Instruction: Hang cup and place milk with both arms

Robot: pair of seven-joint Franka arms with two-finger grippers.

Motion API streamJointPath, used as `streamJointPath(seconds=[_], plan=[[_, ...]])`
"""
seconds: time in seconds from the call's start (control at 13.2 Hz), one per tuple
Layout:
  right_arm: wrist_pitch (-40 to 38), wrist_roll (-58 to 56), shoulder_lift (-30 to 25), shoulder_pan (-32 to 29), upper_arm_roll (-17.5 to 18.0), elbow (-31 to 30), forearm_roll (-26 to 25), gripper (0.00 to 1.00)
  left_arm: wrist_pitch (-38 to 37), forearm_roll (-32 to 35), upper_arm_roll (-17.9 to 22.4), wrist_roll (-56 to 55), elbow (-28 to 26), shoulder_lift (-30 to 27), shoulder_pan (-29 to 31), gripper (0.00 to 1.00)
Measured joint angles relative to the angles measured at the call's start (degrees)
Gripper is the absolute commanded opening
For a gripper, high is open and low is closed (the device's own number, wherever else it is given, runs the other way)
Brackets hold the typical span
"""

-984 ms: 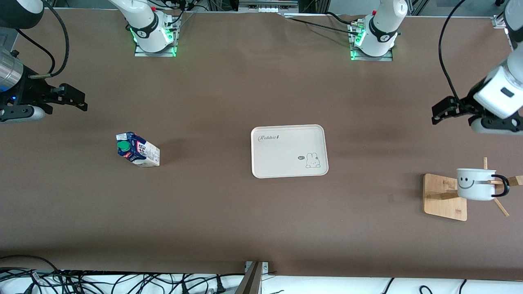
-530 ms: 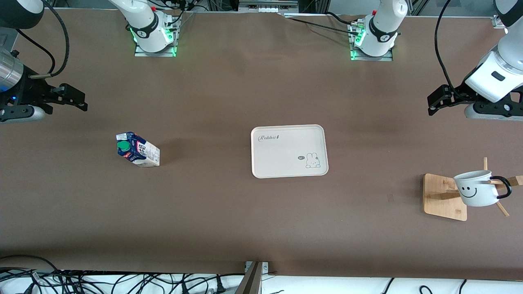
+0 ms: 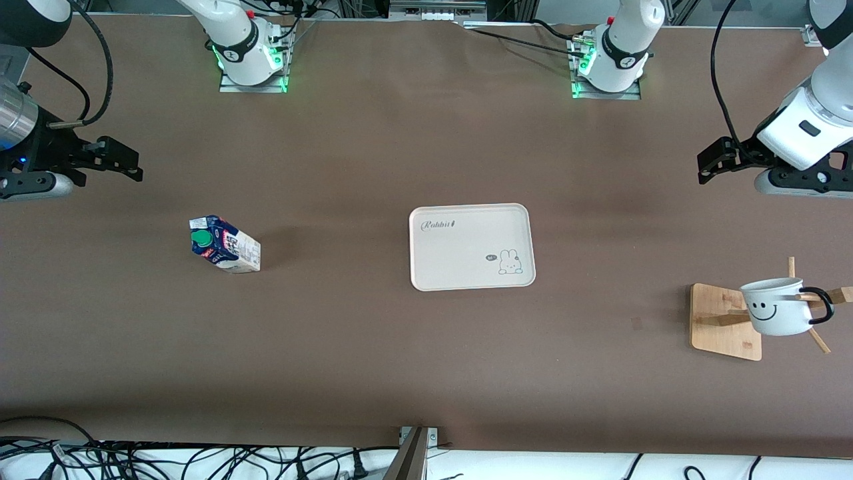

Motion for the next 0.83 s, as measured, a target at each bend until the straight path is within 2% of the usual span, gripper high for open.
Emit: streamJointPath(seconds=[0.83], plan=[[0.0,0.0,0.0,0.0,0.0,0.0,0.0,1.00,0.0,0.0,-0.1,0.1,1.3,1.1,-0.1,1.00]])
